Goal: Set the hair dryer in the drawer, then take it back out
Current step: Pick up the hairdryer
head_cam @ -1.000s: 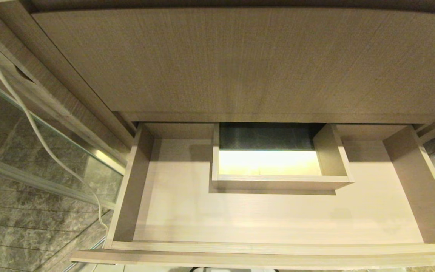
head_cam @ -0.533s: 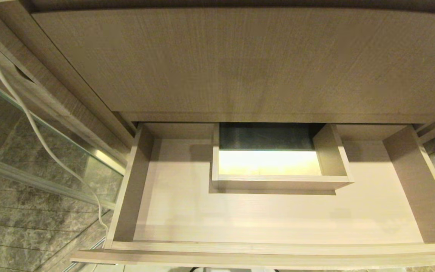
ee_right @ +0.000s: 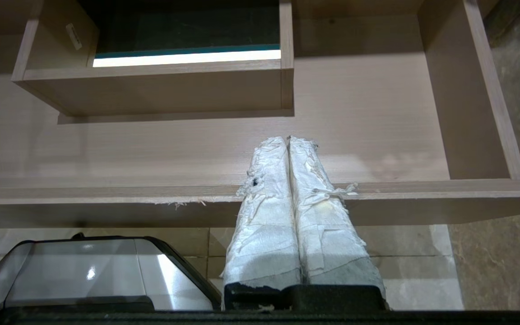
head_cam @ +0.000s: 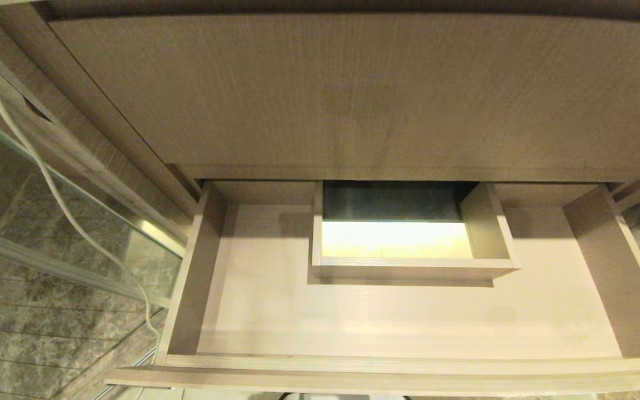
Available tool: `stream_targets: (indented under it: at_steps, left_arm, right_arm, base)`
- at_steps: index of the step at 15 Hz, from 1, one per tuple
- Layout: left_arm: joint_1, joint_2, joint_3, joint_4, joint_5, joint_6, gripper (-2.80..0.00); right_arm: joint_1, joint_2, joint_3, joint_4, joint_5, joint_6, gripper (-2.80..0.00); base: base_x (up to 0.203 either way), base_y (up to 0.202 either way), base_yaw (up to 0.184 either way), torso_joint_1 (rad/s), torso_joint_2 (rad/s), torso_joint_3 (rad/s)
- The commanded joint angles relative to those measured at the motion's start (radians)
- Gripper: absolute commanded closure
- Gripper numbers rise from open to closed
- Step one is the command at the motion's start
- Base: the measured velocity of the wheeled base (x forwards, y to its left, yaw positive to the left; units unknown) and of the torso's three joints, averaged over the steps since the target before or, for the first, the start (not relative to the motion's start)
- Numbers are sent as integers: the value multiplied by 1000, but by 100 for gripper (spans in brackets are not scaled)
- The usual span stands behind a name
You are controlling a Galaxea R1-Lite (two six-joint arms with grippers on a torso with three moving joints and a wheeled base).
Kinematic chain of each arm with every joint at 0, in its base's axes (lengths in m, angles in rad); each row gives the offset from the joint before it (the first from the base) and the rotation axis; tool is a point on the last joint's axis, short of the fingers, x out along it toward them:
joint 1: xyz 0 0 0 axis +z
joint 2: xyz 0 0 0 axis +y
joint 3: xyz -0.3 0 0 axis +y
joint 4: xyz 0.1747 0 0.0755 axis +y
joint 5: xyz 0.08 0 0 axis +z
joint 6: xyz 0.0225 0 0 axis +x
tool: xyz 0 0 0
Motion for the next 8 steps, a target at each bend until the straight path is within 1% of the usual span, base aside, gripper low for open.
stream_targets:
  at_steps: [1,3,6,8]
  left_arm:
    - [0,0,0,0,0,0,0]
    - [0,0,2,0,0,0,0]
    - [0,0,2,0,0,0,0]
    - [0,0,1,0,0,0,0]
  right_arm:
    - [0,0,2,1,0,4,0]
    - [0,0,2,1,0,5,0]
    - [0,0,2,1,0,5,0]
    - [0,0,2,3,-1,4,0]
  base:
    - [0,0,0,167,-309,-95]
    - [0,-11,27,233,-436,-189]
    - [6,-12,155,232,-456,-204]
    - [4,-18,154,32,-481,-213]
